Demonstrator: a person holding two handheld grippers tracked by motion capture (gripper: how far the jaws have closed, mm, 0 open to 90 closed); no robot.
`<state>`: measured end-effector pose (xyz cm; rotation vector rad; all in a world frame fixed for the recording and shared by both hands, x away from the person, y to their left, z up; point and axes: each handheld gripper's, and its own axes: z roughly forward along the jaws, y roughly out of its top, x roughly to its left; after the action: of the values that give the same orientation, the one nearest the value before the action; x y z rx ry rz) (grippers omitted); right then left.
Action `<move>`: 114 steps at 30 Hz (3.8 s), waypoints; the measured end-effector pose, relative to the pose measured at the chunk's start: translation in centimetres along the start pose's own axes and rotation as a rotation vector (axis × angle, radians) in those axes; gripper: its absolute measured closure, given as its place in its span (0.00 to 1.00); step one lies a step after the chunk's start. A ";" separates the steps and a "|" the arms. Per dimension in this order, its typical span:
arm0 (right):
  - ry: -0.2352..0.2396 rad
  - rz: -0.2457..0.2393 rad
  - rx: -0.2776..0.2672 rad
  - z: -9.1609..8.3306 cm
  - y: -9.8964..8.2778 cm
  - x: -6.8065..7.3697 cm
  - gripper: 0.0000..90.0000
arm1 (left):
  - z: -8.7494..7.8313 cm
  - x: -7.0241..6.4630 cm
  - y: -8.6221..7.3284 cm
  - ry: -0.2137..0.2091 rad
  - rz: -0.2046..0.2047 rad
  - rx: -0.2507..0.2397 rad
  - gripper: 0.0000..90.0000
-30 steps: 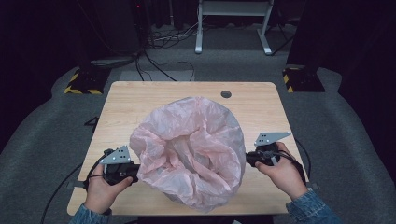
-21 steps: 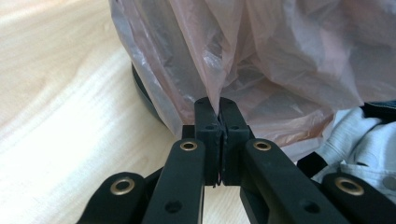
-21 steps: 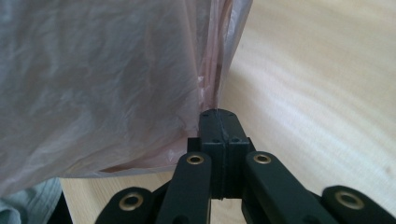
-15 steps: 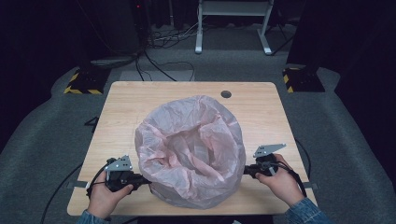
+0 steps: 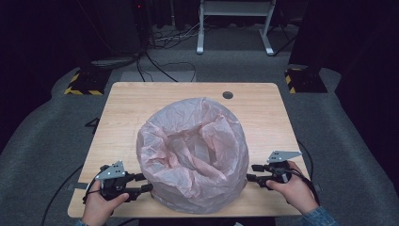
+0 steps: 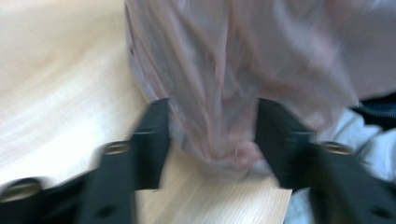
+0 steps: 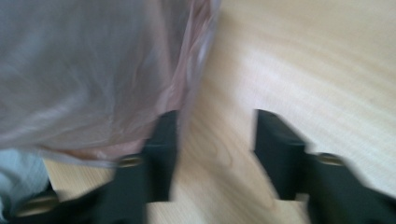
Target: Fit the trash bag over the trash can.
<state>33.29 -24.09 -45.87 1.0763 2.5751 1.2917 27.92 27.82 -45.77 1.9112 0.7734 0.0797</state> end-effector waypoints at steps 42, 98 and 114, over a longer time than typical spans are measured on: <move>0.120 -0.299 -0.228 -5.9 8.4 7.2 1.00 | -4.3 -2.7 5.7 0.050 0.083 -0.189 0.21; 0.071 -0.179 -0.017 0.1 4.0 3.1 1.00 | 0.7 -0.6 4.2 0.065 0.070 0.006 1.00; 0.037 -0.154 -0.080 -0.3 3.6 2.3 0.56 | 0.2 -0.6 3.2 0.107 0.058 -0.130 0.47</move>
<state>33.46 -21.41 -42.54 0.8304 2.5496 1.3758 29.06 26.49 -43.07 1.8173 0.7654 0.2633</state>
